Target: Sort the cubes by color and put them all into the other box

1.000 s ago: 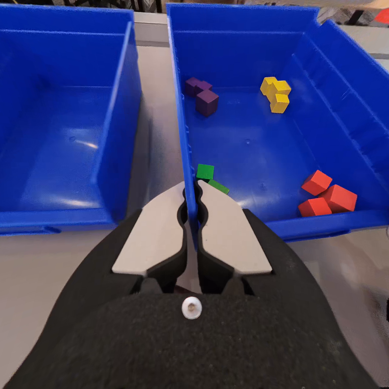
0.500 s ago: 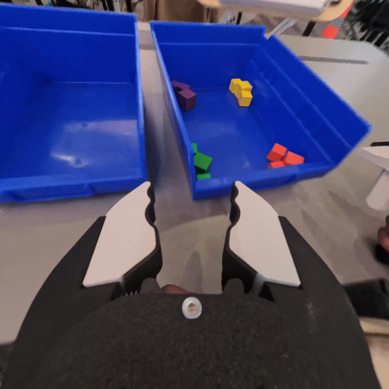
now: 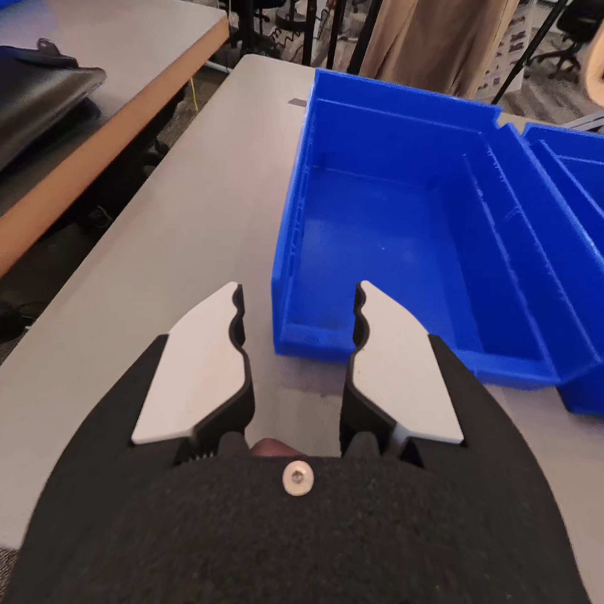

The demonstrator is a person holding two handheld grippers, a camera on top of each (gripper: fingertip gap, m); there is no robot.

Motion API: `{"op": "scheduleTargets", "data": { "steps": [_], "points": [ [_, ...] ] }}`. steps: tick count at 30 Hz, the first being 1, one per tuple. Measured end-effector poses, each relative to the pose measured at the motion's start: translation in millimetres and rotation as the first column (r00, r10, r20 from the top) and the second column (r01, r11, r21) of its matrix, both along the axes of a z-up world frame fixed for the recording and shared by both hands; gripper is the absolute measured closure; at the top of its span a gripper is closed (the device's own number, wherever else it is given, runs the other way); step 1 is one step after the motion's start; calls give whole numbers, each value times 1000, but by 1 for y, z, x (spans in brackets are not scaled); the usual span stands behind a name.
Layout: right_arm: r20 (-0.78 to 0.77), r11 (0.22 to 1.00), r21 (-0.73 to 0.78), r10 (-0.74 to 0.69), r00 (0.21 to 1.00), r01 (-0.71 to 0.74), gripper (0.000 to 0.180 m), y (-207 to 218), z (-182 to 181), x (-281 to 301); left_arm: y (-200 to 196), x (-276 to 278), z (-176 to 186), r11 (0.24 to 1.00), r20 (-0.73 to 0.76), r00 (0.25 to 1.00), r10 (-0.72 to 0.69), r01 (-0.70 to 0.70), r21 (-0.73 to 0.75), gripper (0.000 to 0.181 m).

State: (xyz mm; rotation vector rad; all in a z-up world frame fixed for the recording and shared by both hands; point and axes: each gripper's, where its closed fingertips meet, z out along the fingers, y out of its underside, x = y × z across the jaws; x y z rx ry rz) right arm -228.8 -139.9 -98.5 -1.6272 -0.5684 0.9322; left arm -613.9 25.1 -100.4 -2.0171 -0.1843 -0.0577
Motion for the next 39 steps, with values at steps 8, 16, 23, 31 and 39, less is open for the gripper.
{"op": "scheduleTargets", "data": {
  "steps": [8, 16, 23, 31, 39],
  "points": [
    [129, 987, -113, 126, 984, -112, 137, -7, -47, -48, 39, -6, -21, 997, -43, 999, 27, -30, -65, 173],
    [150, 988, -147, 60, 987, -38, 137, 17, -45, -85, -32, -6, -21, 996, -14, 997, 82, -82, -18, 176],
    [220, 1000, -22, -1, 975, 6, 131, 33, -18, -165, -153, -9, -20, 970, 16, 970, 243, -243, 23, 176],
    [327, 999, 37, -47, 944, 37, 168, 48, -29, -211, -219, 20, -23, 947, -81, 946, 313, -304, 102, 174],
    [107, 926, 302, -269, 957, 227, 177, 47, 68, -154, -220, 75, 80, 852, -170, 920, 353, -242, 464, 175]
  ]
}}
